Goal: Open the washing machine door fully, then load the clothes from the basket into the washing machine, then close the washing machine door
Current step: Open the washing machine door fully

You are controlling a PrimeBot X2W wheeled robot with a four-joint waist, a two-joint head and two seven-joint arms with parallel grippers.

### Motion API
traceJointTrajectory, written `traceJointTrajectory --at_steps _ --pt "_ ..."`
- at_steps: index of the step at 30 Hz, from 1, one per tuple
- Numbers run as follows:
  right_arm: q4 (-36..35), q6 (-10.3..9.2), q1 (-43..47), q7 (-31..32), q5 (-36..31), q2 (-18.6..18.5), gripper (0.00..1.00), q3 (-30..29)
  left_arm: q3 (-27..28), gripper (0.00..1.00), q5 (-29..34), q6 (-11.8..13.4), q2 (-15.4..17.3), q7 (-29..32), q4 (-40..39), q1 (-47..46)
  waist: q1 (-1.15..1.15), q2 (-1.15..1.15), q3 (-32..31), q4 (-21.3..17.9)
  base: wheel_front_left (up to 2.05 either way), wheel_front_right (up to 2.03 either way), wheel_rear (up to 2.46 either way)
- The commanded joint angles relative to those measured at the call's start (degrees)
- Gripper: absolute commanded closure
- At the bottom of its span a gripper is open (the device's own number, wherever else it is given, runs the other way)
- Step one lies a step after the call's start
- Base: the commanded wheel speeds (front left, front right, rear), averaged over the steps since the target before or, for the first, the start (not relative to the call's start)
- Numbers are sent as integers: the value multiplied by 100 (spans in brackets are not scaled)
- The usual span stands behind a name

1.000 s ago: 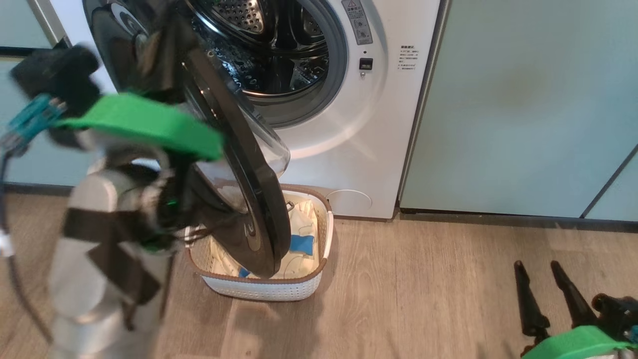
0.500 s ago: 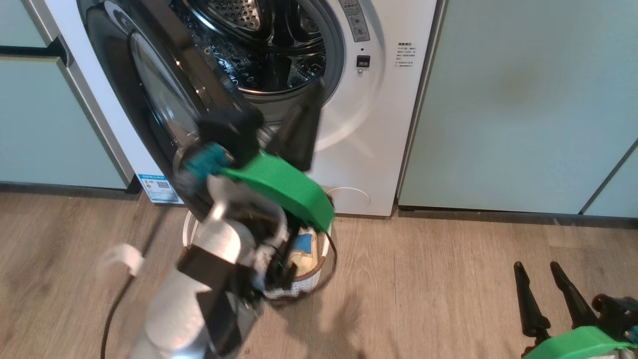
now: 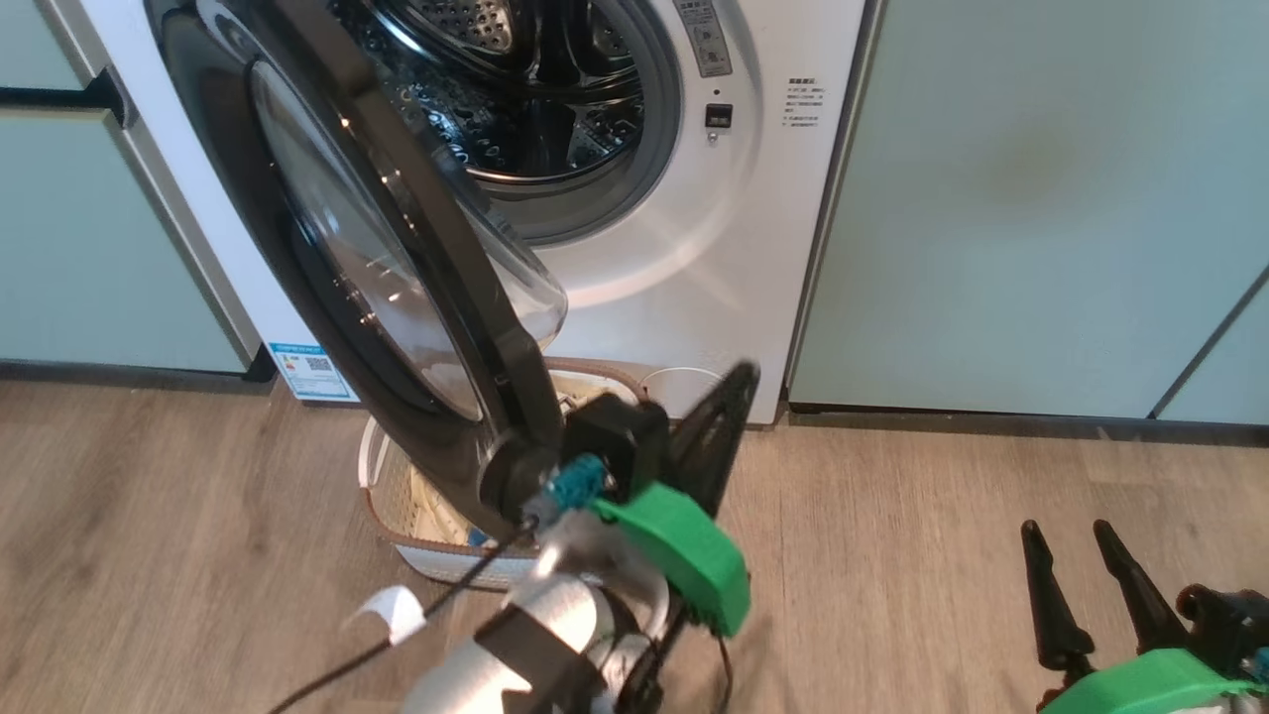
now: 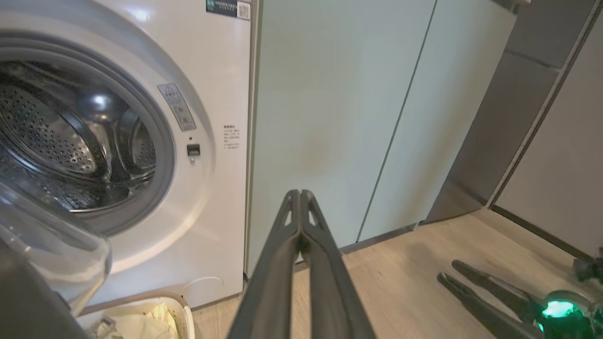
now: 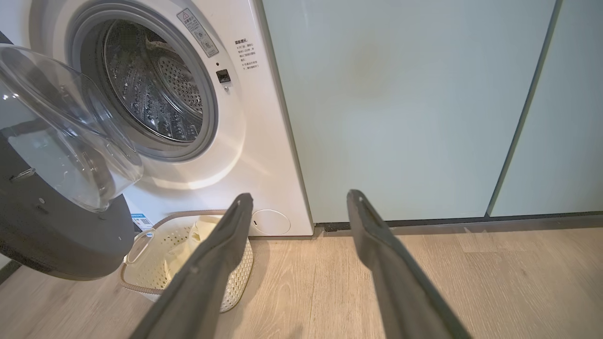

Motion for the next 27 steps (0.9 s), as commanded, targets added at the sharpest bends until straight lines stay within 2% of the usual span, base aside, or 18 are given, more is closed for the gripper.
traceJointTrajectory --at_steps 1,7,13,27 --pt "-184 3 -177 -55 -7 -170 0 103 126 100 -50 42 35 -97 -104 -143 0 0 4 -23 0 0 0" --pt "-205 3 -160 -55 -17 -173 0 103 -84 100 -226 175 34 -503 444 -22 0 0 20 -63 0 0 0" --pt "-200 3 -176 -55 -25 -179 0 127 -221 100 -375 157 34 -851 981 -36 0 0 37 -83 0 0 0" --pt "-197 3 -214 -55 -25 -233 0 169 -51 100 -800 372 34 -1448 2076 -244 0 0 157 -200 0 0 0"
